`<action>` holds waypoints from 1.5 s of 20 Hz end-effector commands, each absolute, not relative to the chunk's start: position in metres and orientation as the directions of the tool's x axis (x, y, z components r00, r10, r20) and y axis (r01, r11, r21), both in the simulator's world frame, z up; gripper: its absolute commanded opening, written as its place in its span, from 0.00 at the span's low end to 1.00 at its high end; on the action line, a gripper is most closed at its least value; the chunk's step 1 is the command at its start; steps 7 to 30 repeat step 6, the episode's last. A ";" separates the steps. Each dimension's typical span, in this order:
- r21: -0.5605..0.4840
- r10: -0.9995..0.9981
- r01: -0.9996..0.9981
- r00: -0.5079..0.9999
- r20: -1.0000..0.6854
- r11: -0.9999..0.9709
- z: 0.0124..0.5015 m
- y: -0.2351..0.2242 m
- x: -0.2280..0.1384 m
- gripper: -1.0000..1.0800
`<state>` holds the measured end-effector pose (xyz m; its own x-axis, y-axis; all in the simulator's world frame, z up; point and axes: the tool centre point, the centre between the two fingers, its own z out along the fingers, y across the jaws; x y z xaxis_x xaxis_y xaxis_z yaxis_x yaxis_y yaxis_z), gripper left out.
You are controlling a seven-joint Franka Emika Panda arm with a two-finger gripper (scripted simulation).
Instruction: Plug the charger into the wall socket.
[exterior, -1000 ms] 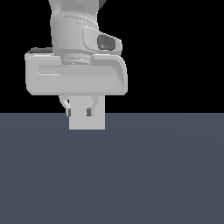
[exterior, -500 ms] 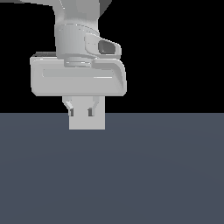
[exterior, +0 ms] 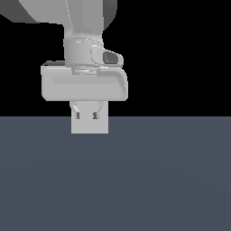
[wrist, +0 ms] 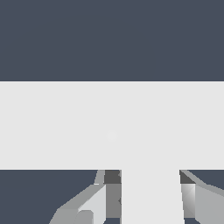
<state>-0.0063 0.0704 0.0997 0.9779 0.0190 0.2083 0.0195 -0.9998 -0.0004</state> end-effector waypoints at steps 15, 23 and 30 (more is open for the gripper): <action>0.000 0.019 0.019 0.978 0.209 -1.000 0.100 0.070 -0.002 0.00; 0.000 0.019 0.019 0.978 0.209 -1.000 0.100 0.070 -0.002 0.00; 0.000 0.019 0.019 0.978 0.209 -1.000 0.100 0.070 -0.002 0.00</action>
